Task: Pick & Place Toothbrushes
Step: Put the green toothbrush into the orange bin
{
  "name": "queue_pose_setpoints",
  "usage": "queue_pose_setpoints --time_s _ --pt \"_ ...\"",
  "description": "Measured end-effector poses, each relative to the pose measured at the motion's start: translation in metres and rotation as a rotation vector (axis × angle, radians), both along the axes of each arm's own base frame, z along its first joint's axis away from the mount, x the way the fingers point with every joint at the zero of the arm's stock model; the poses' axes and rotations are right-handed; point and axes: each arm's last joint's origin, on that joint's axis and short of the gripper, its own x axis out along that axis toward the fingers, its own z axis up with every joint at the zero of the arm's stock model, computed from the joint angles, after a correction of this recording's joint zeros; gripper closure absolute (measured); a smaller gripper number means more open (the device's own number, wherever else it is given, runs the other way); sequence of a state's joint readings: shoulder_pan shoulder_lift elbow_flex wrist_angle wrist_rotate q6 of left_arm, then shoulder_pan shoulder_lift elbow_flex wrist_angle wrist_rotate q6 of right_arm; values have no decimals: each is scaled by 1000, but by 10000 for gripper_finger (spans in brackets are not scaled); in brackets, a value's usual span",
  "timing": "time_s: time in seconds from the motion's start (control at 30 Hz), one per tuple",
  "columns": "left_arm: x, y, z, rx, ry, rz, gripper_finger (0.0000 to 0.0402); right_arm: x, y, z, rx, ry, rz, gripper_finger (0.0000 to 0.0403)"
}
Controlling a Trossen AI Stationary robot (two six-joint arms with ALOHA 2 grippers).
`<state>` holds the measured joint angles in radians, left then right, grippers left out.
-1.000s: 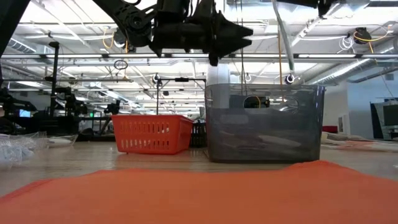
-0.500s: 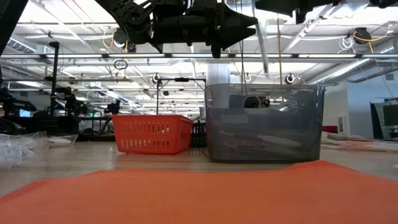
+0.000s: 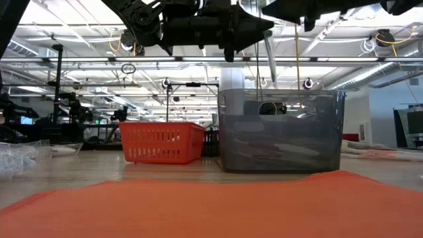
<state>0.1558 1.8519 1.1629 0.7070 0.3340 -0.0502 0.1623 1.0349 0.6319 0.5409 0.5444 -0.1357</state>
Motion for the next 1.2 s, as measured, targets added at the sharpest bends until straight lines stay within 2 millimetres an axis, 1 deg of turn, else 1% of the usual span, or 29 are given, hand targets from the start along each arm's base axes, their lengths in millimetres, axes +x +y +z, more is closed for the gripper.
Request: queue_pose_setpoints --time_s 0.07,0.17,0.2,0.23,0.37,0.47,0.6,0.7,0.8,0.87,0.97,1.1,1.2 --pt "0 0 0 -1 1 1 309 0 0 0 -1 1 1 403" --pt "0 0 0 0 1 3 368 0 0 0 -2 6 3 403" --pt "0 0 0 2 2 5 382 0 0 -1 -3 8 5 403" --pt "0 1 0 0 3 5 388 0 0 -1 -4 10 5 403" --pt "0 0 0 -24 9 5 383 0 0 -1 -6 15 2 403" --pt "0 0 -2 -31 22 6 393 0 0 -2 -18 24 2 403" --pt "0 1 -4 -45 45 20 393 0 0 -3 -34 45 -3 400" --pt "0 1 -6 -49 69 24 393 0 0 -6 -46 75 -4 386" --pt "-2 2 -7 -56 108 31 393 0 0 -7 -47 92 -7 364" --pt "-6 3 -2 -60 143 43 393 -1 0 -6 -45 87 -8 346" --pt "-17 3 8 -51 222 108 393 -5 -1 -3 -42 78 -8 321" --pt "-38 2 23 -26 345 197 393 -10 -2 -2 -43 98 -8 294" --pt "-53 -2 29 -36 442 258 393 -13 -2 -1 -42 104 -9 282"
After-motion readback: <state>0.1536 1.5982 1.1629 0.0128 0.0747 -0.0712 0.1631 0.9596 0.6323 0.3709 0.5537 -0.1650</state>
